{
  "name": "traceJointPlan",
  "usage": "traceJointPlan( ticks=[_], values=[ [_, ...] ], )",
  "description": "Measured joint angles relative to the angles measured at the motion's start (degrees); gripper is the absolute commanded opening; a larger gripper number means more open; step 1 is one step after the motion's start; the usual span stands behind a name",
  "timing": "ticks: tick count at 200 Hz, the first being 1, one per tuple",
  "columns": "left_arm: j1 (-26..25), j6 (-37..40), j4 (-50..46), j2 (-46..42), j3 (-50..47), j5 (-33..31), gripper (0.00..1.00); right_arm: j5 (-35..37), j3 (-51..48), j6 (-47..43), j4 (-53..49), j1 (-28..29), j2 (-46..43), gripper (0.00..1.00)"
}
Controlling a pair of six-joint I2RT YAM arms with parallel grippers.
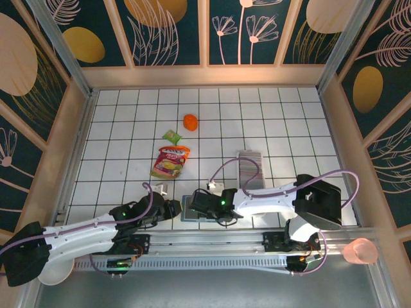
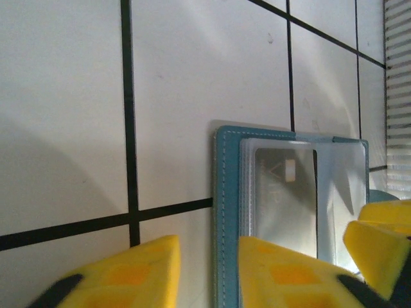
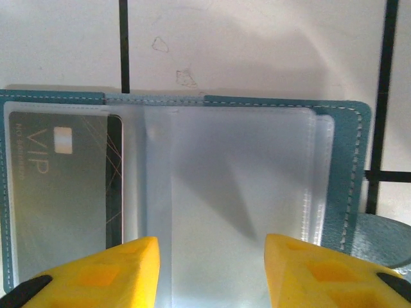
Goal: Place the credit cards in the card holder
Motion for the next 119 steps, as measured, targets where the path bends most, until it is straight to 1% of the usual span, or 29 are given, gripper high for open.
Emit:
traceJointPlan(
  ticks=[22, 52, 76, 119],
  values=[
    [0.00, 0.22, 0.33, 0.13, 0.42, 0.90, 0.17, 0.00, 0.00, 0.02, 1.03, 0.09, 1.14, 0.45],
    [0.00, 0.59, 0.98, 0.13, 1.66, 1.55, 0.12, -0.04, 0.00, 0.09, 1.55, 0.09, 1.27, 0.45],
    [0.00, 0.61, 1.84, 0.66, 2.12, 1.66, 0.11, -0.20, -0.50, 0.44, 2.86, 0.09, 1.25, 0.46],
    [0.00, 0.66, 4.68, 4.94, 2.54, 2.58, 0.10, -0.22, -2.16, 1.46, 7.15, 0.09, 0.39, 0.46]
  ],
)
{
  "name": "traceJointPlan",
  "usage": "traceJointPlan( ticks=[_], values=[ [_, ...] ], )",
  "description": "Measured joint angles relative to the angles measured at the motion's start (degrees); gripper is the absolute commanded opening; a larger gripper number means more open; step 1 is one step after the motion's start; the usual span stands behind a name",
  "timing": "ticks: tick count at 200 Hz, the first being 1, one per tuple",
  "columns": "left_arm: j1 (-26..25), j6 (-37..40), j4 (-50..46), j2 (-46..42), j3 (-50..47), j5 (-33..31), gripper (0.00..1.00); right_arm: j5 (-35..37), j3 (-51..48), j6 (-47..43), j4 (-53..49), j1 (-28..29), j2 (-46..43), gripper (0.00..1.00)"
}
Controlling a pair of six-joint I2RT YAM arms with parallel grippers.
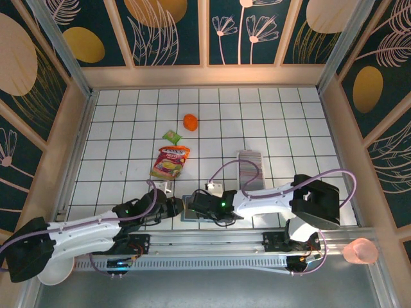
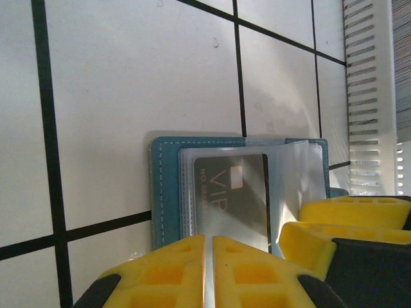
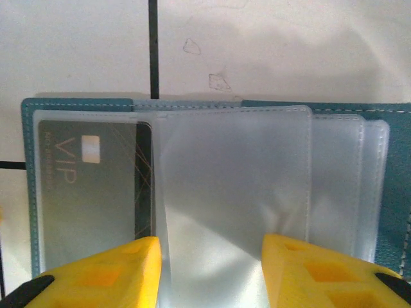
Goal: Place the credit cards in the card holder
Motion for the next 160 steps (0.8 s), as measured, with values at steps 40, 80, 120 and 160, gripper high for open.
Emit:
traceJointPlan(
  ticks=[40, 80, 120, 160],
  values=[
    [0.00, -0.02, 3.04, 3.63, 0.07, 0.85, 0.07, -0.17, -1.38, 0.94, 4.04, 0.00, -0.42, 0.45],
    [0.00, -0.04, 4.70, 6.21, 0.00, 0.87, 0.05, -0.44, -1.92, 2.47, 7.52, 0.00, -0.46, 0.44],
    [0.00, -0.11, 5.53, 6.64, -0.33, 0.59, 0.01, -0.24, -2.78, 3.98, 10.86, 0.00, -0.87, 0.44],
    [0.00, -0.35, 5.75, 5.97, -0.90, 0.20, 0.00, 0.46, -2.82, 4.87, 13.55, 0.00, -0.87, 0.43]
  ],
)
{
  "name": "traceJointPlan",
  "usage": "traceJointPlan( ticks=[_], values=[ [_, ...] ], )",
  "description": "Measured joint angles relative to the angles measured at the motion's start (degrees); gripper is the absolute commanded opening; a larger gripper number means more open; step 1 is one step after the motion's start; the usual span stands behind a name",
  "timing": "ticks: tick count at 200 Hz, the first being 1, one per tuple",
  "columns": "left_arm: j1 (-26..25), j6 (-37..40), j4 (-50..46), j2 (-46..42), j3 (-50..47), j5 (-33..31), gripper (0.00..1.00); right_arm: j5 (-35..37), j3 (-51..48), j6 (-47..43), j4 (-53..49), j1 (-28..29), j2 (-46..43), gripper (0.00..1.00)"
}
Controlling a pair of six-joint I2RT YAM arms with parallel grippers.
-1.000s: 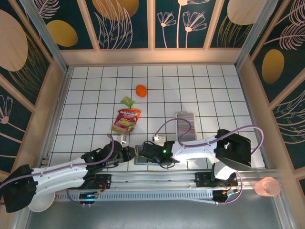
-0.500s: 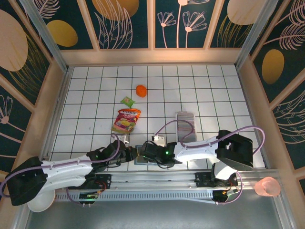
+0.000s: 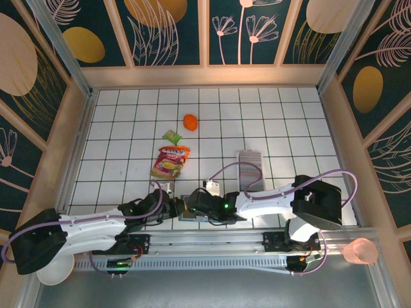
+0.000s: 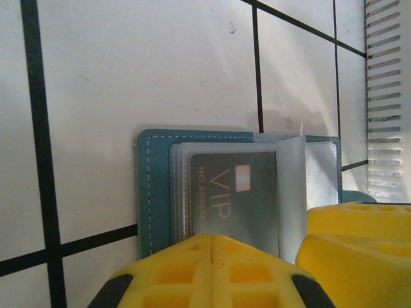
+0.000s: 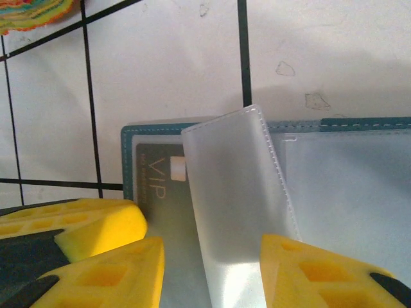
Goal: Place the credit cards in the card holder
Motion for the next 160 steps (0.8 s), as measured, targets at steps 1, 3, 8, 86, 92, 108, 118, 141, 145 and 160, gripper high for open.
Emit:
traceJointPlan(
  ticks=[1, 3, 8, 86, 92, 108, 118, 141, 145, 160],
  values=[
    [0.00, 0.00, 0.00, 0.00, -0.02, 0.00, 0.00, 0.00, 0.00, 0.00, 0.04, 0.00, 0.00, 0.43],
    [0.00, 0.00, 0.02, -0.04, -0.07, 0.00, 0.00, 0.02, 0.00, 0.02, 0.15, 0.00, 0.00, 0.43],
    [0.00, -0.17, 0.02, -0.13, -0.15, -0.02, 0.00, 0.04, 0.00, 0.07, 0.39, 0.00, 0.00, 0.43],
    [0.00, -1.27, 0.15, -2.67, -1.75, -1.27, 0.00, -0.22, 0.13, -0.55, 8.39, 0.20, 0.00, 0.43],
    [0.00, -1.40, 0.15, -2.78, -1.81, -1.33, 0.00, -0.26, 0.17, -0.85, 9.18, 0.31, 0.00, 0.43],
    [0.00, -1.53, 0.17, -2.97, -1.95, -1.51, 0.00, -0.48, 0.26, -2.58, 11.43, 0.72, 0.00, 0.43],
    [0.00, -1.73, 0.17, -3.13, -2.08, -1.60, 0.00, -0.39, 0.68, -4.09, 12.13, 0.90, 0.00, 0.43],
    [0.00, -1.92, 0.13, -3.58, -2.23, -2.34, 0.00, 0.26, 1.79, -7.87, 10.64, 0.92, -0.09, 0.45],
    [0.00, -1.95, 0.13, -3.63, -2.23, -2.45, 0.00, 0.44, 2.21, -8.52, 9.92, 0.94, -0.17, 0.45],
    [0.00, -1.97, -0.02, -3.80, -2.29, -2.89, 0.00, 1.44, 4.31, -9.16, 6.10, 1.29, -0.83, 0.45]
  ],
)
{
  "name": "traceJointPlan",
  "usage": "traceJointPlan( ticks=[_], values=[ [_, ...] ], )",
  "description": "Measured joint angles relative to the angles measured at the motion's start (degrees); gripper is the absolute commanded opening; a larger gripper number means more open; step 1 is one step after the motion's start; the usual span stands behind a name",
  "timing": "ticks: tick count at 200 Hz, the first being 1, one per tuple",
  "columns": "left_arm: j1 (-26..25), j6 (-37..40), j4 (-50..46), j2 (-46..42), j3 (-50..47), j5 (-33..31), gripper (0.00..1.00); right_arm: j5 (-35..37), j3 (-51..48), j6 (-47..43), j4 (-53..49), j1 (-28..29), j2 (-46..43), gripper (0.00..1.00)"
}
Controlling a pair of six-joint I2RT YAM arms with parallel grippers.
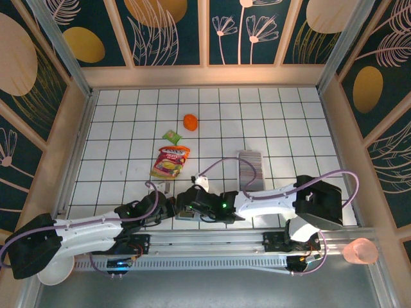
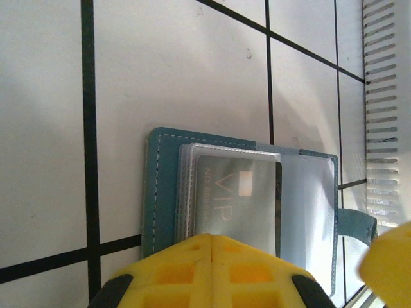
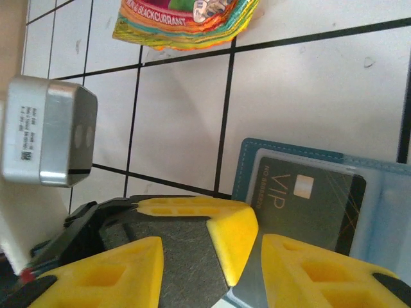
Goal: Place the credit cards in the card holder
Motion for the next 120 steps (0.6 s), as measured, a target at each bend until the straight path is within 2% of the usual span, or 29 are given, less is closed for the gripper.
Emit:
traceJointPlan(
  ticks=[24, 57, 120],
  values=[
    [0.00, 0.04, -0.26, -0.28, 0.00, 0.04, 0.00, 1.57, 2.99, 3.13, -6.36, 1.81, -2.97, 0.45],
    [0.00, 0.07, -0.22, -0.13, -0.02, 0.09, 0.00, 2.62, 0.02, 11.32, -12.13, 6.27, -7.43, 0.42],
    [0.00, 0.09, 0.42, 0.50, 0.00, 0.13, 0.00, 2.58, -3.10, 22.88, -21.31, 8.04, -5.22, 0.42]
  ],
)
